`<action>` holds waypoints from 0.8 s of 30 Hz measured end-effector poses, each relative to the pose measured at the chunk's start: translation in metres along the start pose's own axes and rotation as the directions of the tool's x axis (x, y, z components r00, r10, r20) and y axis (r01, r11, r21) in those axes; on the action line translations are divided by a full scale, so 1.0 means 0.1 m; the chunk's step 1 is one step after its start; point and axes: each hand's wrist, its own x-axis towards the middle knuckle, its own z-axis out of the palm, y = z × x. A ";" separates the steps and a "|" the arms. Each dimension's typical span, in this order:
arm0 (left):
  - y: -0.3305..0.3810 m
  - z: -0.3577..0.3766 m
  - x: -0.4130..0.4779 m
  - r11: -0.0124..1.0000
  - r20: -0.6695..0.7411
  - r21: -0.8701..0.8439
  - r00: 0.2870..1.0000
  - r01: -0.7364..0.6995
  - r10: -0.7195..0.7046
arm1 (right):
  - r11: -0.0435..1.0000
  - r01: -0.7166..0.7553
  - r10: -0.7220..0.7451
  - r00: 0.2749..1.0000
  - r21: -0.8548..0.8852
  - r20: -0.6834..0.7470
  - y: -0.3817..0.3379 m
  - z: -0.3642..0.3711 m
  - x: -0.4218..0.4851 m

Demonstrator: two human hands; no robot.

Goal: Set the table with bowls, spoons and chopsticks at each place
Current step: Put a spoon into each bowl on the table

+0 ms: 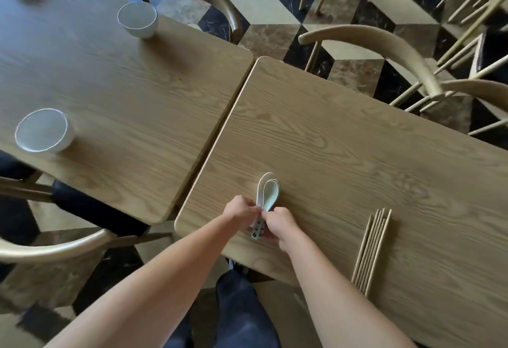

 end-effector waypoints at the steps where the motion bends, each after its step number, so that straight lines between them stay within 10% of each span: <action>1: 0.00 -0.01 -0.01 1.000 -0.005 -0.013 1.000 0.000 0.000 | 1.000 0.004 -0.005 0.999 0.015 0.034 0.00 -0.02 -0.01; 24: -0.97 -1.55 -0.92 0.822 0.032 -0.558 0.986 -0.116 0.162 | 0.996 0.064 -0.042 0.950 -0.061 0.308 -0.64 1.41 -1.05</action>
